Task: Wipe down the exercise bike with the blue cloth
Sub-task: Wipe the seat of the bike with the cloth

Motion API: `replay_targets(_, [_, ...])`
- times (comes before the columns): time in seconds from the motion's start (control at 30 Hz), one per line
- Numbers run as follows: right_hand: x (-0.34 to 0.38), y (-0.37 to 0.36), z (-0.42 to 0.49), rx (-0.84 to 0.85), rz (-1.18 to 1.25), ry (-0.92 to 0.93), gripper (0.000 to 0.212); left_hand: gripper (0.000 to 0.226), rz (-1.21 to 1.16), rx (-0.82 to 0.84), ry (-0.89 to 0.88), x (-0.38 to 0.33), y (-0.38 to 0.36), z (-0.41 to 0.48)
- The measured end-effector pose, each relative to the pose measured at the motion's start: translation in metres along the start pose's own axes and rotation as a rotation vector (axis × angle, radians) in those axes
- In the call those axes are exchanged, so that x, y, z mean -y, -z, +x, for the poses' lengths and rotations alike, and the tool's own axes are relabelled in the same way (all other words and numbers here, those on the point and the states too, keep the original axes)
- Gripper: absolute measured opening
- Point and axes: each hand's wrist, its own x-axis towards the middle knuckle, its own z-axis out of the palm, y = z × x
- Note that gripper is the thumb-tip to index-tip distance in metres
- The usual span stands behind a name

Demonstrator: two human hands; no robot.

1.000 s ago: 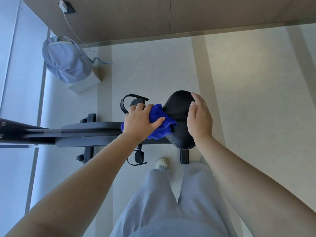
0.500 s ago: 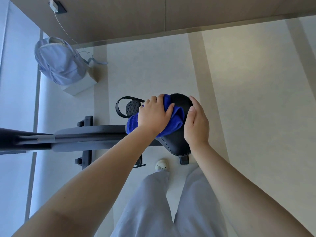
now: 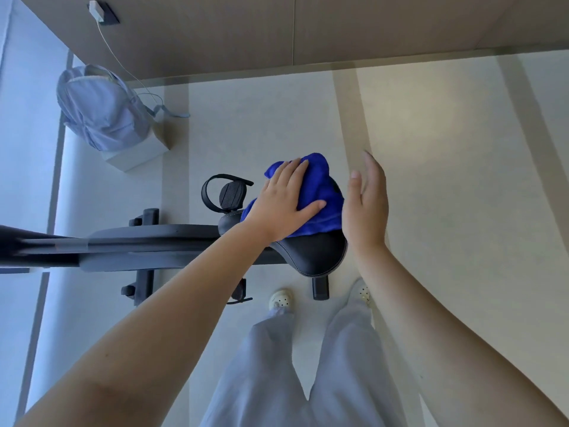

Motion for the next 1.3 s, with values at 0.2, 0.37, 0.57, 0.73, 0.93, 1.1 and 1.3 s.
replay_targets(0.2, [0.036, -0.056, 0.016, 0.503, -0.585, 0.400, 0.041, 0.082, 0.164, -0.032, -0.004, 0.038, 0.003, -0.070])
replay_targets(0.37, [0.019, -0.078, 0.007, 0.528, -0.818, 0.531, 0.059, 0.087, 0.210, -0.133, 0.142, 0.050, 0.001, -0.091])
replay_targets(0.57, [0.021, -0.074, 0.036, 0.602, -0.753, 0.487, 0.046, 0.077, -0.103, -0.124, 0.365, 0.079, 0.001, -0.118])
replay_targets(0.73, [0.027, -0.072, 0.054, 0.718, -0.771, 0.200, 0.062, 0.074, 0.014, -0.127, 0.155, 0.065, 0.010, -0.095])
replay_targets(0.93, [0.005, -0.051, -0.026, 0.306, -0.831, 0.328, 0.089, 0.069, -0.026, -0.041, 0.165, 0.071, 0.013, -0.086])
replay_targets(1.1, [0.011, -0.066, 0.000, 0.259, -0.827, 0.226, 0.070, 0.067, -0.051, -0.045, 0.197, 0.069, 0.013, -0.084])
replay_targets(1.3, [0.020, -0.079, 0.048, 0.444, -0.763, -0.047, 0.043, 0.066, -0.056, -0.015, 0.224, 0.068, 0.017, -0.084])
